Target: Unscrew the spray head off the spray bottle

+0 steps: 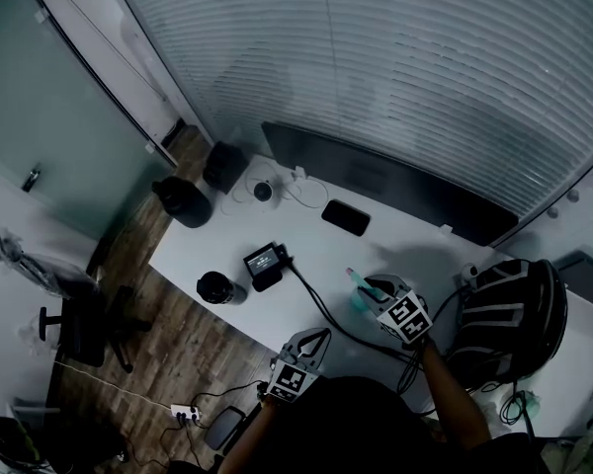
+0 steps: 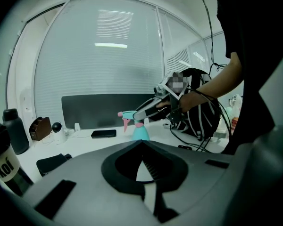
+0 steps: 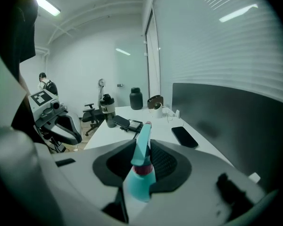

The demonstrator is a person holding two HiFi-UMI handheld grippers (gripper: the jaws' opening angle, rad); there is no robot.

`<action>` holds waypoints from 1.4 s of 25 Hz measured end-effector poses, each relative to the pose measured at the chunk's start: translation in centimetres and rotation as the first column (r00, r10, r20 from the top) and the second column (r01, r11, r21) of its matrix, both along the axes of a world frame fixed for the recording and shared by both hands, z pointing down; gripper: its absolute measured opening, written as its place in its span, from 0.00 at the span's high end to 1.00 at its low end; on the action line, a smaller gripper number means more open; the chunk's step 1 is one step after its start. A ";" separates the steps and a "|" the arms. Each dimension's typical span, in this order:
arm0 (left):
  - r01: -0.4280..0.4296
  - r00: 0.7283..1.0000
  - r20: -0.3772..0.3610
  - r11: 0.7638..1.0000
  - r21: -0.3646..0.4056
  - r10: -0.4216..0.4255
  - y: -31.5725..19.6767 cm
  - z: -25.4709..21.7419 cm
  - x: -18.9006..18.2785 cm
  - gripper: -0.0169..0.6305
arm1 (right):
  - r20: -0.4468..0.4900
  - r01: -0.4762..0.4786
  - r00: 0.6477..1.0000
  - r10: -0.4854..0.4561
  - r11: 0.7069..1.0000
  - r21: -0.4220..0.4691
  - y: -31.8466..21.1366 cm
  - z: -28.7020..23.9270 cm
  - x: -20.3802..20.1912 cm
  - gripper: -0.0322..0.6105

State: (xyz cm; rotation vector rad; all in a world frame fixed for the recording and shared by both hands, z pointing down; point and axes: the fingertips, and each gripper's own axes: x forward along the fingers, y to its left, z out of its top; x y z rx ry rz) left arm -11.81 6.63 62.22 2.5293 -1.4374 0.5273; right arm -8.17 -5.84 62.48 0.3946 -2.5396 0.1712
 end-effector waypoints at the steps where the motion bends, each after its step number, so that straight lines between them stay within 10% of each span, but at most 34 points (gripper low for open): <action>1: 0.001 1.000 -0.003 1.000 0.002 -0.001 -0.1 -0.1 0.0 0.97 | 0.001 0.000 1.000 0.000 1.000 0.006 0.2 -0.1 0.1 0.82; 14: 0.016 1.000 -0.014 1.000 -0.003 -0.016 -0.3 -0.4 -0.2 0.97 | 0.059 -0.065 0.996 0.063 0.997 0.046 0.5 -2.2 1.2 0.79; 24: 0.039 0.996 -0.089 0.995 0.096 -0.031 -1.8 -3.7 0.0 0.97 | 0.371 -0.217 0.903 0.215 0.975 -0.039 4.8 -9.5 7.0 0.79; 35: -0.065 0.993 -0.090 0.994 0.084 0.073 -1.7 -3.5 3.9 0.97 | 0.316 -0.193 0.932 0.177 0.981 0.018 10.1 -6.7 8.8 0.95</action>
